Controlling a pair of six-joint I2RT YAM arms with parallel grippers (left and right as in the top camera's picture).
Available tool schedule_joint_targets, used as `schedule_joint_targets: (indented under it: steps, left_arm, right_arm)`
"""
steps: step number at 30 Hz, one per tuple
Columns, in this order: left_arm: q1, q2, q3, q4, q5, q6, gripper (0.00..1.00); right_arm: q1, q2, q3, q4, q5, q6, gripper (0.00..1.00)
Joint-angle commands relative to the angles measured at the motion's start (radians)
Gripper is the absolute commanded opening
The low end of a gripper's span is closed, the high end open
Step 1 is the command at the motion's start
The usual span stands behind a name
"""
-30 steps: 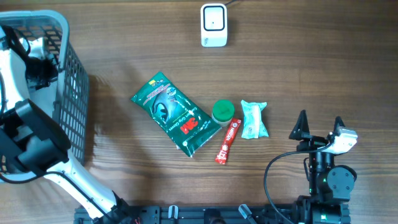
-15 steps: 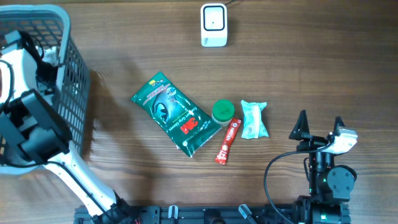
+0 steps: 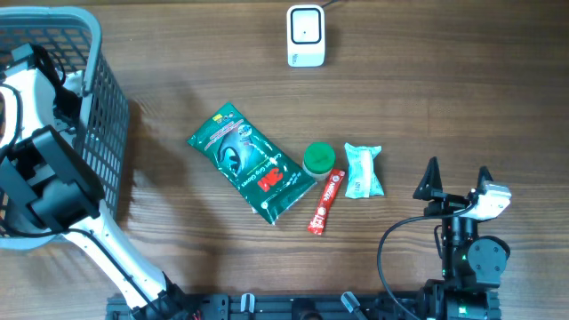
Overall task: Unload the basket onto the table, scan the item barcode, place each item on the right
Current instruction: 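Reach into the basket and grasp the green-white medicine box, then carry the medicine box past the scanner and drop it right of packet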
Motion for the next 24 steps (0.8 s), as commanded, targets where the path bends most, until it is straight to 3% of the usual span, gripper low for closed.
schedule_joint_targets:
  steps: [1, 8, 24]
  left_arm:
    - [-0.002, -0.043, -0.002, 0.004, -0.022, -0.022, 0.25]
    - [-0.002, -0.182, -0.002, -0.001, -0.021, -0.026, 0.19]
    - [-0.042, -0.625, -0.002, -0.021, 0.029, -0.186, 0.21]
  right_arm:
    - [0.000, -0.007, -0.001, 0.003, -0.014, -0.012, 1.00]
    - [0.000, -0.007, -0.001, 0.003, -0.013, -0.012, 1.00]
    - [0.000, -0.007, -0.001, 0.003, -0.014, -0.013, 1.00]
